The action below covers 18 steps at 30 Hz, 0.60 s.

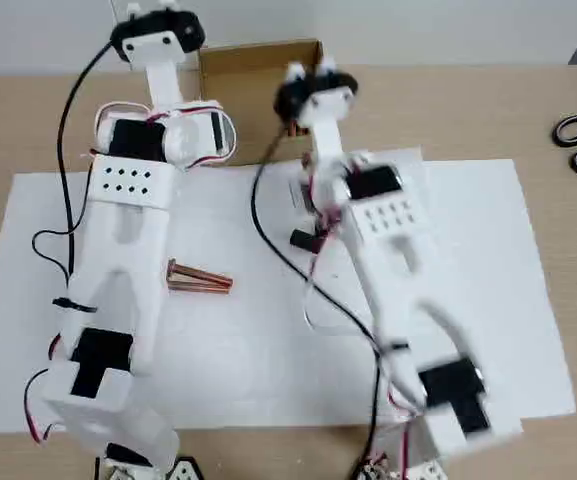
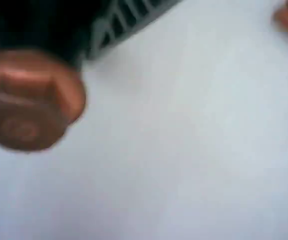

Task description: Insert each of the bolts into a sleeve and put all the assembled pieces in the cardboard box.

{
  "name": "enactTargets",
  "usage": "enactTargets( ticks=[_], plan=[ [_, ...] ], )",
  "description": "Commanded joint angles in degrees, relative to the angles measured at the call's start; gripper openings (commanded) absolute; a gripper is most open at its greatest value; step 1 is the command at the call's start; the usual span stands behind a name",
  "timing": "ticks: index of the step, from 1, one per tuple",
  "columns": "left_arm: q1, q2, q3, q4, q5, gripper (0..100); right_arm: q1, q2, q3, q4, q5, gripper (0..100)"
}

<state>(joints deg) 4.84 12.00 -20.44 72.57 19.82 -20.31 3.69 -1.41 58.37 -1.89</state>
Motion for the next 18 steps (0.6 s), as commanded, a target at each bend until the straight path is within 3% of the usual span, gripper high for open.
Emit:
enactTargets(
  ticks=[1, 7, 18],
  plan=[
    [-0.53, -0.26, -2.68, 0.26, -0.35, 15, 0.48, 10.33, -18.9, -1.71, 0.7, 0.5],
    [-0.53, -0.26, -2.51, 0.44, -0.35, 17, 0.57, 29.67, -44.4, -1.89, 4.92, 0.5],
    [-0.44, -0.26, -2.42, 0.7, -0.35, 16, 1.36, 59.3, -83.43, -6.64, 4.75, 0.5]
  ],
)
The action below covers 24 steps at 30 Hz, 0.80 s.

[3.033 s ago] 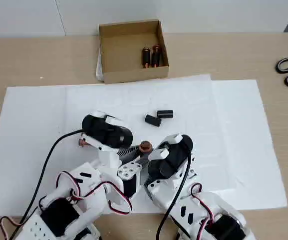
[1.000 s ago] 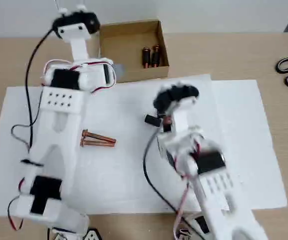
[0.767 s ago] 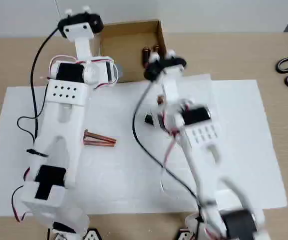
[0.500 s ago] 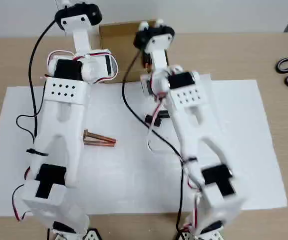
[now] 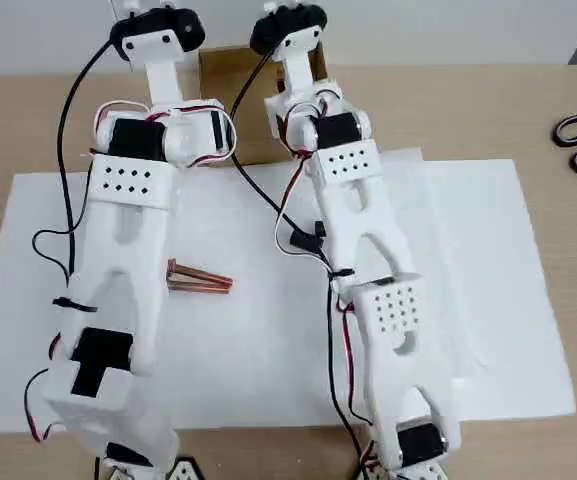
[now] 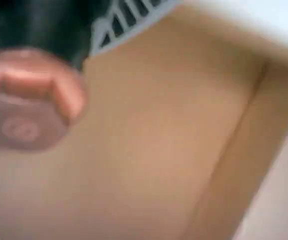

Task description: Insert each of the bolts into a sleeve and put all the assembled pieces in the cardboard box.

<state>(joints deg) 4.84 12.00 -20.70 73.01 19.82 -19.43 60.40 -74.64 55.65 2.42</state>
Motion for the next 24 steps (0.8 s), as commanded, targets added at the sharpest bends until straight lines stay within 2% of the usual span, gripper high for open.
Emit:
enactTargets(
  ticks=[1, 9, 19, 21, 24],
  plan=[
    [-0.26, -0.26, -2.15, 0.7, -0.26, 16, 0.48, 4.35, -11.52, -5.49, 0.44, 0.5],
    [-0.18, -0.62, -2.15, 3.43, -0.26, 16, 0.31, 12.7, -12.66, -19.03, 0.44, 0.6],
    [-0.26, -0.79, -2.33, 6.15, -0.35, 16, -0.22, 15.69, -12.66, -19.56, 0.79, 1.1],
    [-0.09, -0.79, -2.33, 6.15, -0.35, 16, -0.48, 15.78, -12.66, -18.42, 0.79, 5.4],
    [0.0, -0.79, -2.33, 6.15, -0.26, 16, -1.27, 15.78, -12.66, -15.25, 0.62, 17.4]
  ],
)
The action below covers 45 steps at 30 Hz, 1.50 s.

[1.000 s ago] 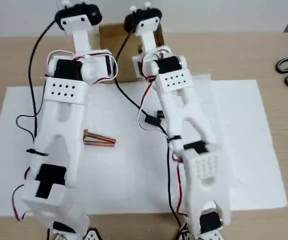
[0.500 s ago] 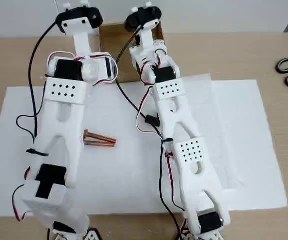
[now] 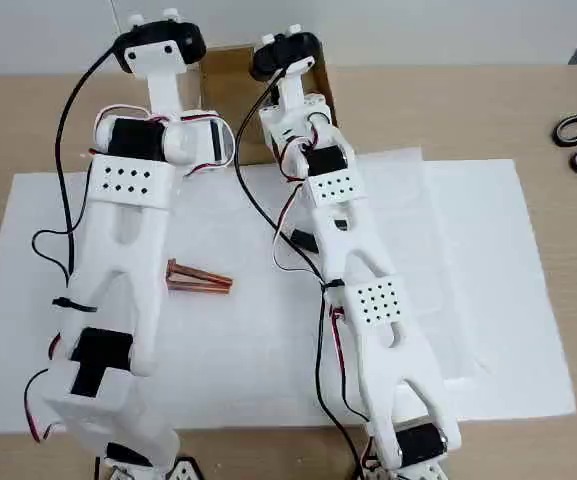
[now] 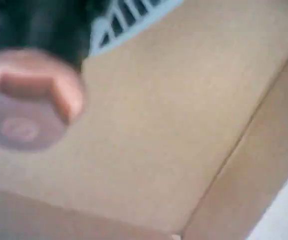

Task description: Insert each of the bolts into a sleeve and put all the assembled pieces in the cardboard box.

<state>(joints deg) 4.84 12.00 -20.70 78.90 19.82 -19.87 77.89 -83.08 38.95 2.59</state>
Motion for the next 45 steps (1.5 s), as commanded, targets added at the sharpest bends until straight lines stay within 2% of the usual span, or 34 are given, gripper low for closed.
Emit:
enactTargets(
  ticks=[1, 3, 12, 15, 18, 22, 30, 35, 39, 42, 45],
  plan=[
    [0.0, -0.79, -2.33, 0.26, -0.26, 16, -0.92, -1.71, -4.22, 2.24, 0.35, 20.7],
    [-0.09, -0.79, -2.33, 0.44, -0.26, 16, -1.27, -1.71, -4.31, 2.77, 0.35, 23.8],
    [-0.09, -0.88, -2.42, 2.2, -0.35, 16, -1.54, -2.24, -8.0, 4.62, 0.35, 23.1],
    [-0.09, -2.37, -3.47, 2.29, -0.18, 16, -1.63, -2.24, -13.71, 11.38, 0.26, 23.1],
    [0.0, -5.01, -5.58, 2.02, -0.09, 16, -1.45, -5.41, -13.27, 19.47, 0.18, 23.1],
    [-0.18, -8.26, -9.27, 2.37, -0.09, 16, -0.66, -14.2, -13.19, 31.16, -4.57, 23.1],
    [-0.44, -14.42, -9.71, 2.55, -0.35, 16, -0.57, -22.55, -13.19, 50.59, -4.66, 23.1],
    [-0.09, -15.91, -9.71, 11.08, -0.35, 16, -0.4, -27.82, -13.27, 59.65, -4.66, 23.1],
    [-0.09, -16.0, -9.89, 18.81, -0.35, 16, -0.31, -32.22, -13.27, 60.7, -4.66, 23.1],
    [-0.09, -16.09, -9.89, 21.36, -0.18, 16, -1.54, -36.09, -10.99, 61.14, -4.66, 23.1],
    [-0.18, -17.58, -10.07, 21.45, -0.09, 16, -3.21, -41.71, -2.2, 61.23, -4.66, 23.1]
  ],
)
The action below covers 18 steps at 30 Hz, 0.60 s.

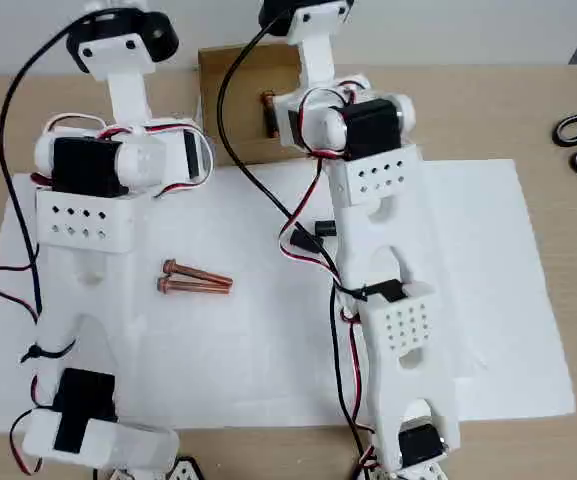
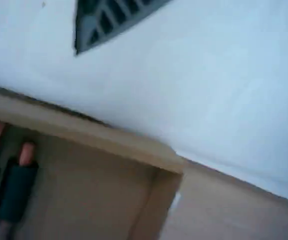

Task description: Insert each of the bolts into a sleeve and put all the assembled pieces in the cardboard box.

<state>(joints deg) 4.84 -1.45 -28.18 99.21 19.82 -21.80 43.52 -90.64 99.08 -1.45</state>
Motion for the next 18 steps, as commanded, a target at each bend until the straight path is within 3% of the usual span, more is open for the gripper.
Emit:
enactTargets(
  ticks=[1, 8, 18],
  plan=[
    [-0.09, -5.89, -2.59, 1.14, -0.09, 16, -1.89, -10.15, 9.05, 1.1, -0.62, 23.1],
    [0.0, -15.74, -0.57, 1.23, -0.26, 16, -3.65, -30.55, 40.35, 0.75, -0.79, 23.1],
    [0.09, -27.25, 23.08, 1.14, -0.35, 16, -3.3, -41.98, 67.34, 0.48, -0.09, 23.0]
  ],
)
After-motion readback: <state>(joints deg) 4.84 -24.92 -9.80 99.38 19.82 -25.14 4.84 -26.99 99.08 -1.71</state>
